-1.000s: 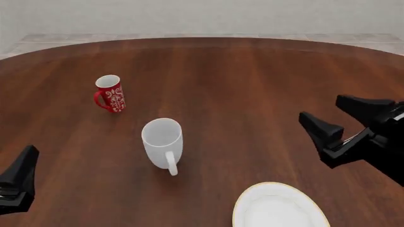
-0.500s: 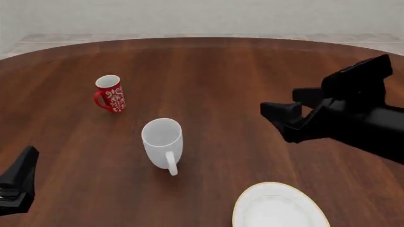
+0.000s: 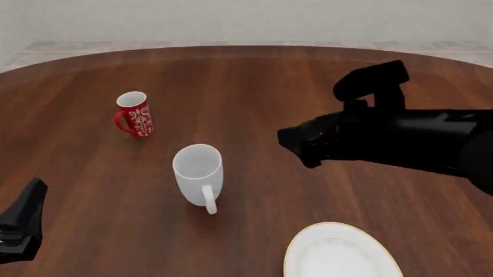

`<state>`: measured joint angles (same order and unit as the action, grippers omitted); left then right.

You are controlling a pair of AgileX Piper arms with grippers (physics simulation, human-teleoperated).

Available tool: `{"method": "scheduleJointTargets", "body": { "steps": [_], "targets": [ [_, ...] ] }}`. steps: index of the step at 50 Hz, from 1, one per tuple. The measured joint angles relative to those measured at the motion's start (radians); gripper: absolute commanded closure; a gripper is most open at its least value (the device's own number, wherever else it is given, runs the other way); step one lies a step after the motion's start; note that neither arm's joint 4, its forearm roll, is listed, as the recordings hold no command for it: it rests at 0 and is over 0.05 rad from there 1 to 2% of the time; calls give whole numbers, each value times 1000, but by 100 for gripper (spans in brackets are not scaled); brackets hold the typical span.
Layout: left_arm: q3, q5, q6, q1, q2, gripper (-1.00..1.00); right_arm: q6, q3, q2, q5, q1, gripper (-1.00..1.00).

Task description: Put the white mug on the plate.

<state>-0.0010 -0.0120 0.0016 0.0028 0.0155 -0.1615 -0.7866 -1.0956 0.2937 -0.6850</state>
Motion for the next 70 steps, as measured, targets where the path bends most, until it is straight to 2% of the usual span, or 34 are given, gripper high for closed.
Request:
{"method": "scheduleJointTargets", "body": {
  "steps": [19, 45, 70],
  "targets": [
    [-1, -3, 0, 0, 4, -100, -90, -59, -115, -25, -70, -100],
    [-1, -1, 0, 1, 2, -100, -189, -24, -248, -137, -114, -100],
    [1, 2, 0, 1, -2, -100, -217, -17, -372, -223, -143, -100]
  ]
}}
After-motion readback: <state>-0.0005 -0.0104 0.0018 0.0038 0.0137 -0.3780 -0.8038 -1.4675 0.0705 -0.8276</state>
